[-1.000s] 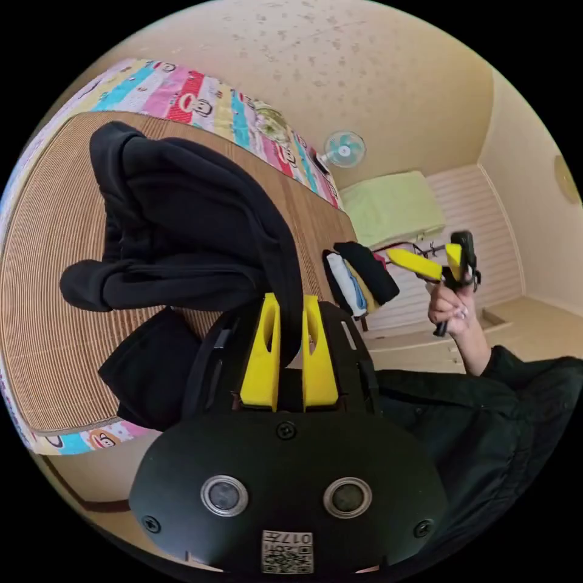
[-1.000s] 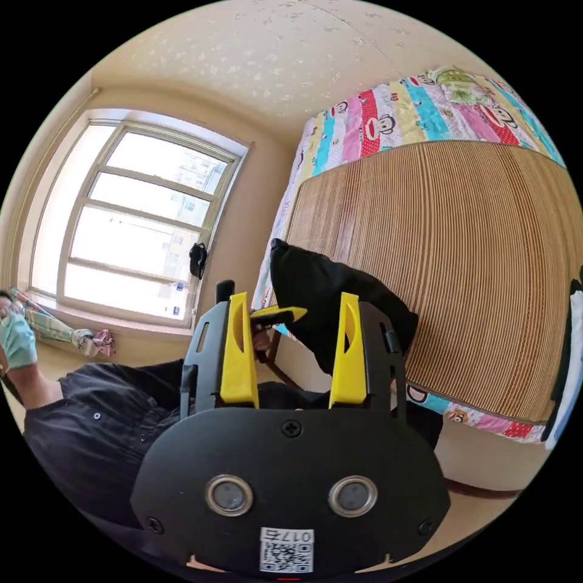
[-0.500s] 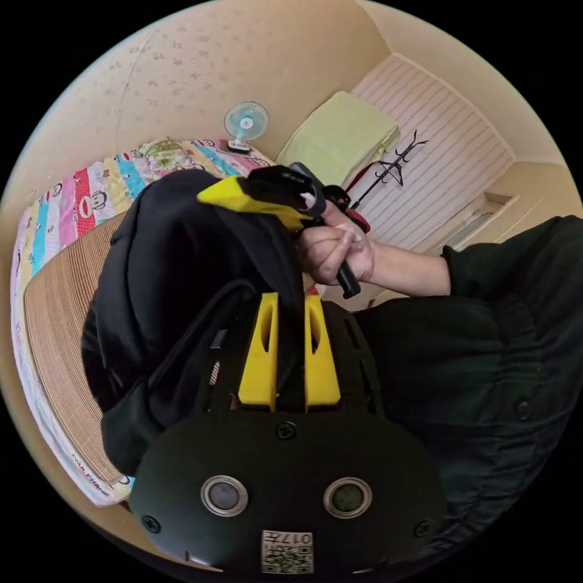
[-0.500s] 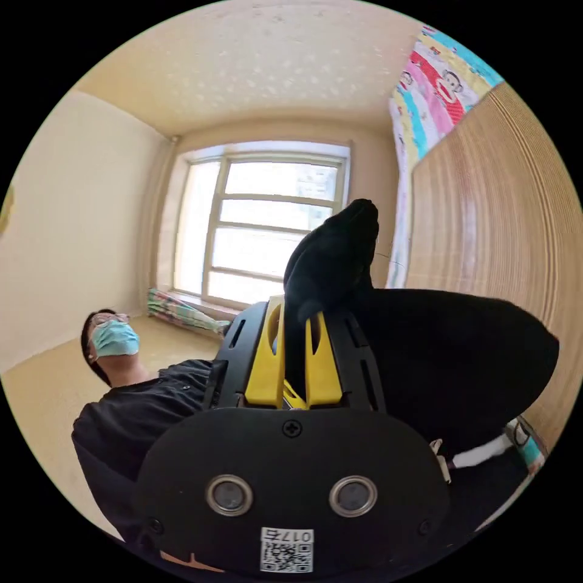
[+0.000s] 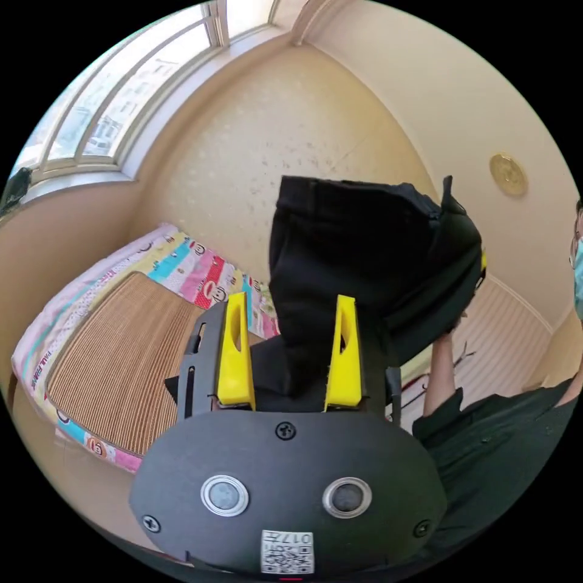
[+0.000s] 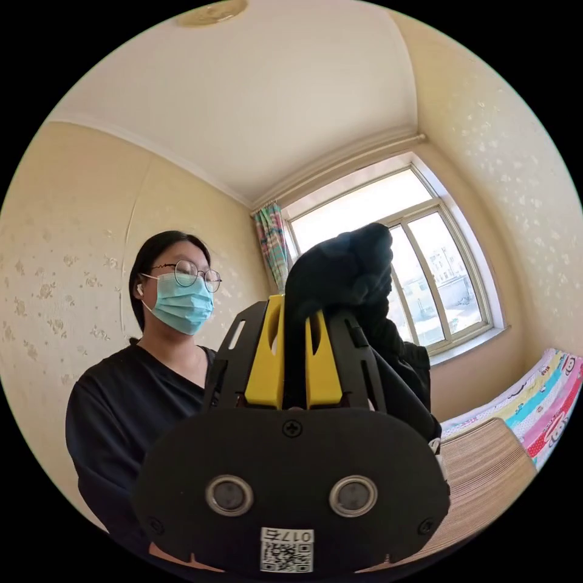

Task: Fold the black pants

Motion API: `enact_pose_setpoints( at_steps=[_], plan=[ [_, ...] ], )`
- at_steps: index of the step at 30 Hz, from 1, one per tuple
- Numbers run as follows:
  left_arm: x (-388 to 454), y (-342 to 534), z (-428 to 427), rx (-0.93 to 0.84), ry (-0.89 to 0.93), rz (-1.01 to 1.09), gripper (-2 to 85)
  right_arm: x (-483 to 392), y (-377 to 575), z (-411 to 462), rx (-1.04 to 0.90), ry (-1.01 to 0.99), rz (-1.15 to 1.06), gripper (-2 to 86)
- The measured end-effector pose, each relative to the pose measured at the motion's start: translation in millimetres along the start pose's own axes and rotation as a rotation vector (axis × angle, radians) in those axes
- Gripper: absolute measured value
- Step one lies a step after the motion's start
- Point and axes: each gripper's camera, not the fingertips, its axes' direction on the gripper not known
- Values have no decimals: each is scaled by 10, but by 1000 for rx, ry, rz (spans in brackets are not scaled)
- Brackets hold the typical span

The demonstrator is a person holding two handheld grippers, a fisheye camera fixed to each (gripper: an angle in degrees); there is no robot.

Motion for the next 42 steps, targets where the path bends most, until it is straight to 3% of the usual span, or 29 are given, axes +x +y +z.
enact_pose_setpoints(
  at_steps=[3, 6, 8, 10, 13, 16, 20, 22, 24, 25, 27, 30, 32, 37, 42],
  plan=[
    [-140, -89, 575, -65, 220, 33, 211, -36, -127, 109, -12, -39, 15, 2],
    [-171, -196, 1539, -349, 539, -56, 226, 1, -254, 172, 18, -106, 57, 4],
    [-3, -214, 1626, -261, 772, -102, 124, -80, -351, 136, 38, -121, 49, 6],
    [192, -341, 1314, -108, 783, -59, 50, -397, -500, -62, 64, -34, -17, 10],
    [624, -810, 655, 100, 676, 147, 48, -889, -697, -328, 9, 290, -108, 21],
    [1109, -1284, 457, 152, 399, 363, 50, -1070, -796, -406, -126, 667, -194, 35],
    [1271, -1952, 1602, -26, 259, 345, 51, -307, -970, -583, -160, 1074, 48, 43],
    [1256, -2378, 2496, -139, 189, 338, 55, 683, -1228, -583, -342, 1427, 8, 50],
    [1098, -2816, 3461, -279, 121, 304, 70, 1682, -1417, -785, -415, 1620, 212, 60],
    [860, -3028, 3941, -318, 43, 253, 77, 2229, -1436, -996, -416, 1659, 420, 69],
    [424, -3161, 4370, -363, -113, 184, 79, 2737, -1279, -1231, -440, 1691, 603, 86],
    [-331, -2891, 4670, -453, -223, 145, 80, 3119, -658, -1407, -499, 1708, 610, 89],
    [-1021, -2250, 4837, -582, -288, 162, 82, 3309, -68, -1527, -576, 1621, 657, 89],
    [-2641, -510, 5071, -1022, -440, -18, 112, 3593, 2033, -2013, -759, 1417, 1124, 82],
    [-3430, 284, 5059, -1161, -436, -80, 141, 3453, 3078, -2065, -885, 1262, 1338, 85]
  ],
)
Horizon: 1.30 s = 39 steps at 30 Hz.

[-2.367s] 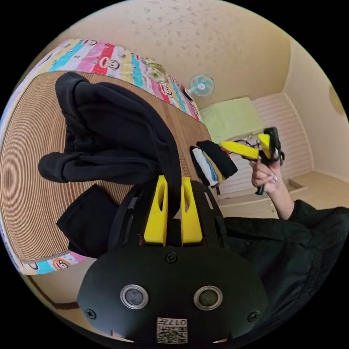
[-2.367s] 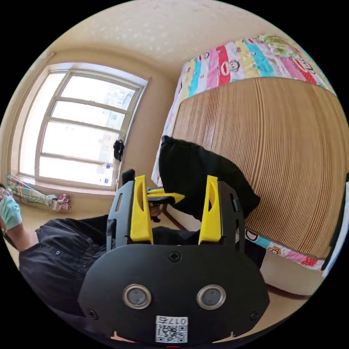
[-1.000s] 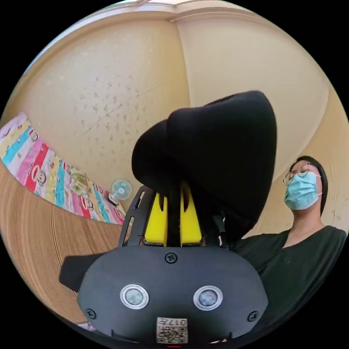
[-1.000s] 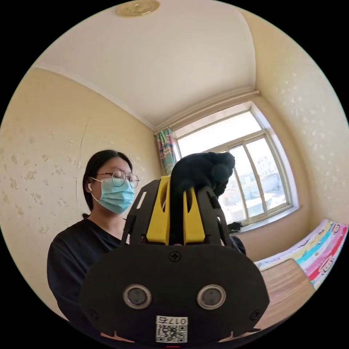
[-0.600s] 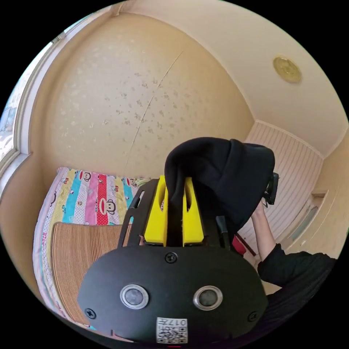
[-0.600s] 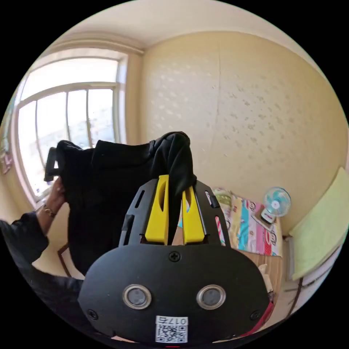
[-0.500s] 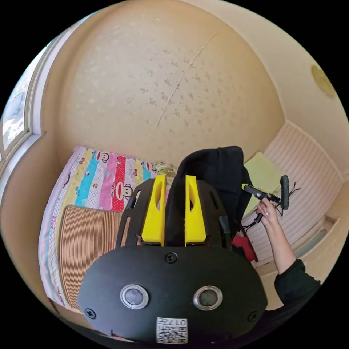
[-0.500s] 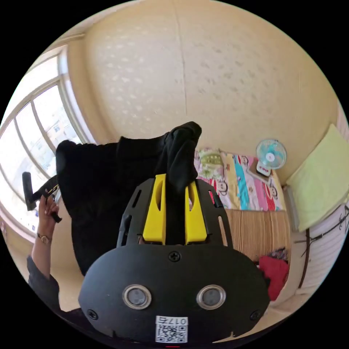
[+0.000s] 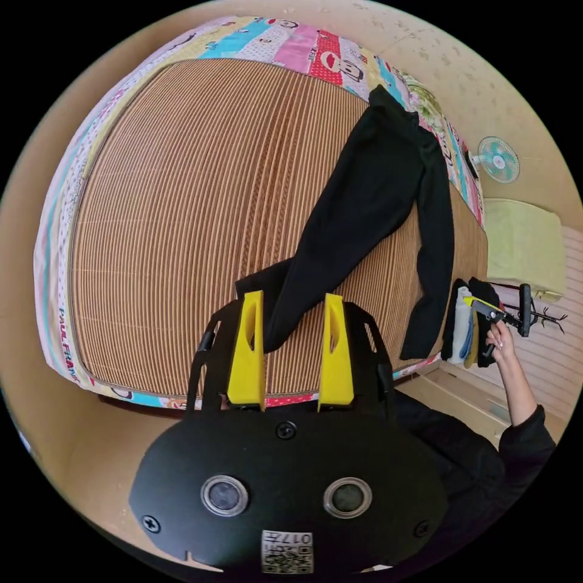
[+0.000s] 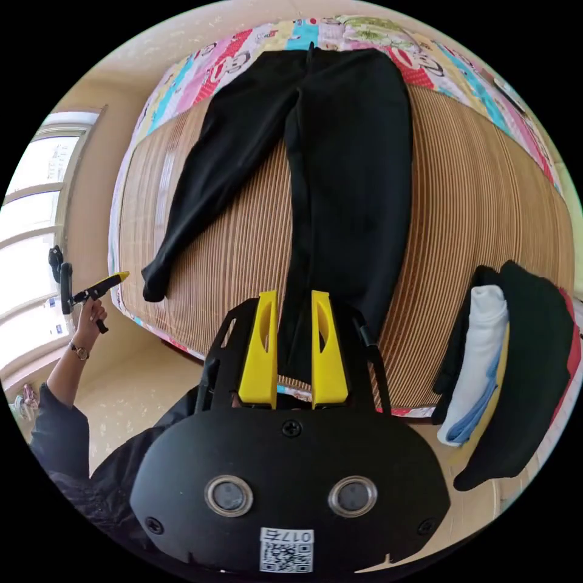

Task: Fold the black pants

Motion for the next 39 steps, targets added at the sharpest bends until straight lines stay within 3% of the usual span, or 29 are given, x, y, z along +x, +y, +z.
enact_pose_setpoints(
  at_steps=[3, 7, 9, 11, 13, 14, 15, 18, 23, 31, 35, 39],
  plan=[
    [-40, -139, 421, -144, -40, 104, 146, 84, 118, 233, -65, -46, 30, 86],
    [12, -226, 845, -370, -56, 166, 76, 230, 205, 227, -87, -118, 99, 86],
    [47, -233, 643, -351, 149, 209, 41, 318, 256, 128, -70, -135, 128, 86],
    [33, -131, 171, -269, 743, 312, 38, 442, 322, 29, -58, -172, 165, 86],
    [-180, -21, -137, -140, 1071, 280, 40, 638, 430, -81, -36, -227, 224, 87],
    [-349, 59, -246, -85, 1106, 220, 40, 689, 460, -103, -28, -241, 239, 87],
    [-406, 106, -297, -59, 1085, 213, 40, 791, 521, -133, -14, -266, 271, 87],
    [-536, 325, -335, 7, 763, 183, 43, 1019, 672, -130, 1, -303, 357, 87],
    [-526, 495, 409, -118, 383, 88, 42, 1312, 880, -98, 11, -290, 451, 89],
    [257, 923, 778, -229, -193, 356, 56, 1953, 1116, -375, 127, -243, 583, 97],
    [100, 998, 892, -356, -154, 362, 86, 2190, 1163, -416, 108, -249, 586, 98],
    [-366, 740, 254, -128, 10, 134, 108, 2430, 1254, -580, 128, -267, 567, 97]
  ],
)
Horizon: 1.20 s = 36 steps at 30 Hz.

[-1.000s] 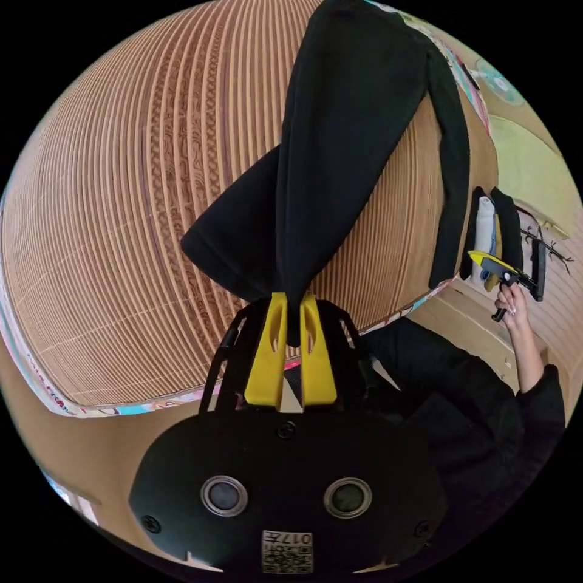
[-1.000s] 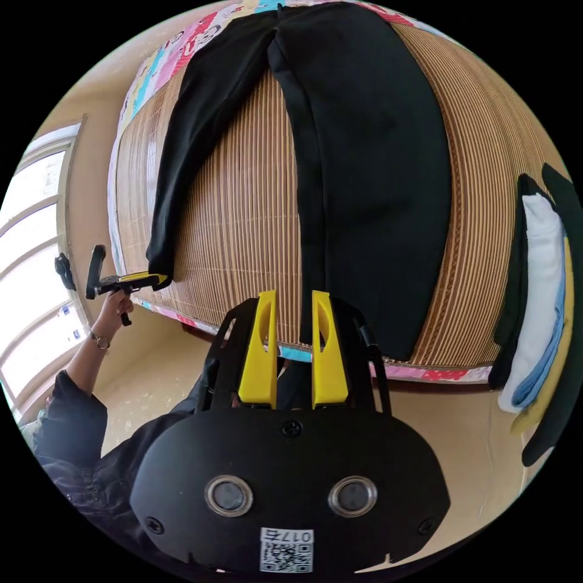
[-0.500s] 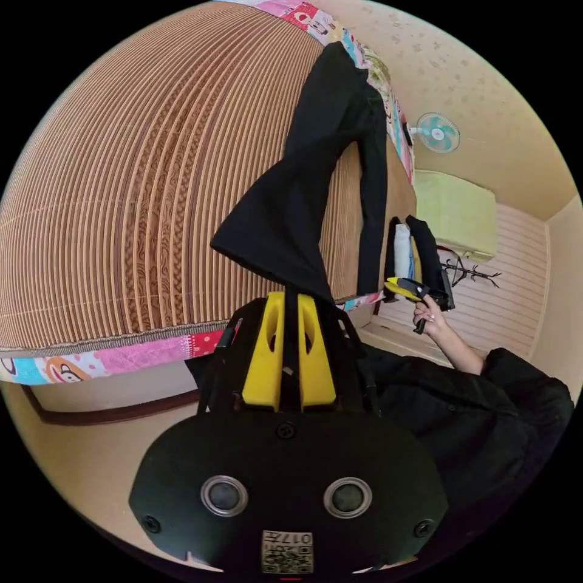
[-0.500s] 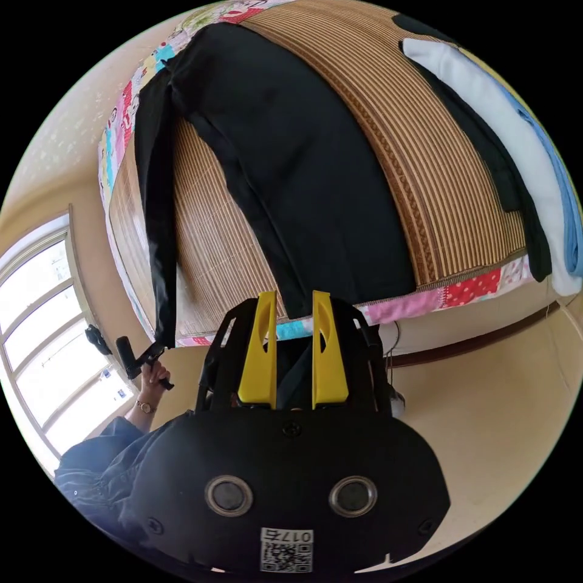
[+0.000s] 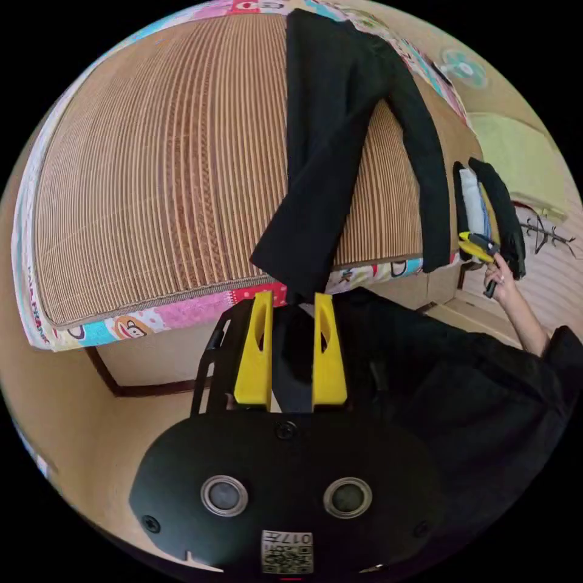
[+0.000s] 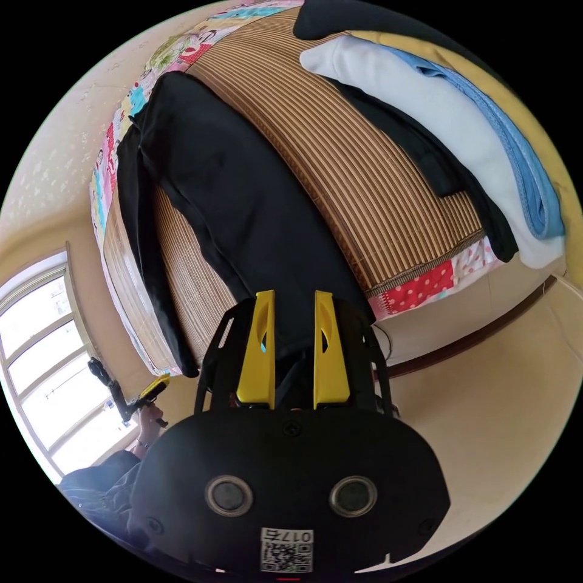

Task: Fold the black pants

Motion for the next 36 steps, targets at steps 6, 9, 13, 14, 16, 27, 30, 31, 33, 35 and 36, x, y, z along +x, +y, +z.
enact_pose_setpoints(
  at_steps=[6, 9, 13, 14, 16, 27, 30, 31, 33, 35, 36],
  plan=[
    [-67, -565, -115, 56, -54, 62, 124, 310, -137, -118, -37, 22, -9, 99],
    [-118, -793, 384, -127, -143, 113, 118, 412, -185, -199, -55, 45, -38, 104],
    [-227, -731, 710, -266, -103, 92, 24, 567, -194, -359, -51, 117, -95, 111],
    [-175, -644, 623, -238, -87, 97, 17, 601, -191, -378, -48, 126, -98, 112],
    [27, -448, 421, -177, -86, 149, 9, 776, -188, -394, -64, 130, -90, 115],
    [1159, 261, 830, -217, 203, 125, 46, 1269, -14, -208, -186, 95, -116, 46],
    [1291, 164, 671, -153, 321, 140, 75, 1271, 158, -599, -99, 0, -171, 35],
    [1364, 82, 569, -135, 336, 147, 85, 1191, 246, -766, -86, -77, -238, 32],
    [1508, -66, 380, -91, 359, 168, 114, 1021, 362, -974, -102, -253, -350, 29],
    [1737, -283, 134, -26, 381, 207, 136, 833, 447, -1110, -107, -351, -430, 25],
    [1798, -340, 83, -8, 384, 219, 140, 704, 471, -1142, -121, -370, -475, 22]
  ],
)
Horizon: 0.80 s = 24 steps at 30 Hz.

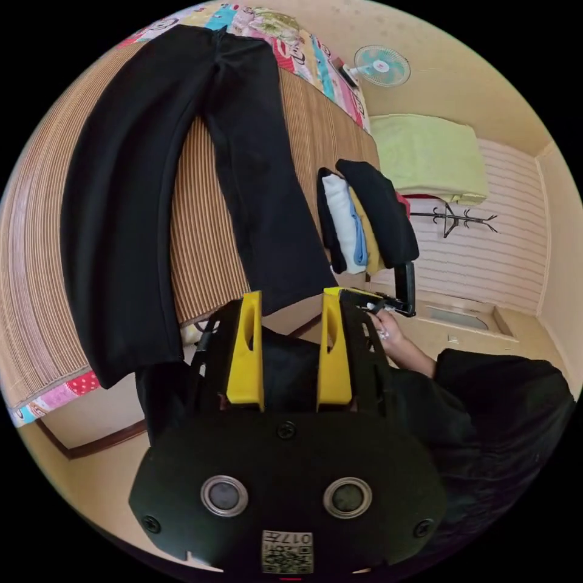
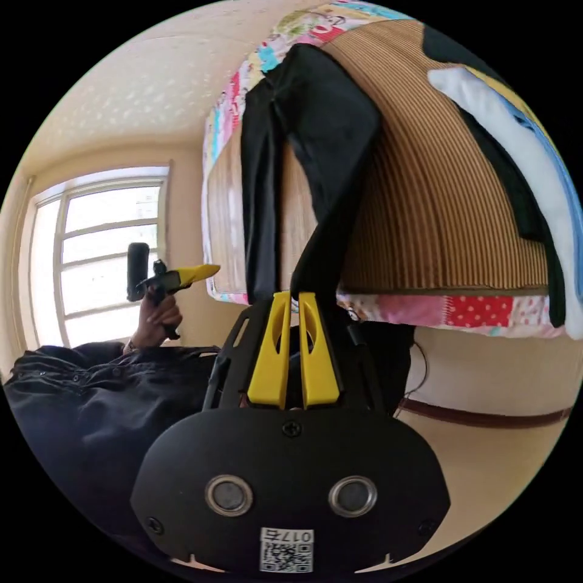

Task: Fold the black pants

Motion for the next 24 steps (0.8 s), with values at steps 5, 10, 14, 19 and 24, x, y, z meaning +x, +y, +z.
enact_pose_setpoints(
  at_steps=[5, 10, 14, 19, 24],
  plan=[
    [292, -677, 392, -134, -66, 88, 167, -381, -244, 174, -104, -39, -197, 12],
    [208, -776, 1125, -378, -214, 142, 67, -535, -434, 323, -324, -61, -356, 17],
    [178, -458, 938, -259, -157, 124, 11, -369, -680, 203, -597, -28, -454, 33],
    [93, -233, 569, -122, -23, 9, 0, 196, -2265, -576, -415, 46, -164, 145],
    [134, -237, 333, -73, 47, -17, -1, 405, -3842, -842, -39, 11, 50, 176]
  ],
)
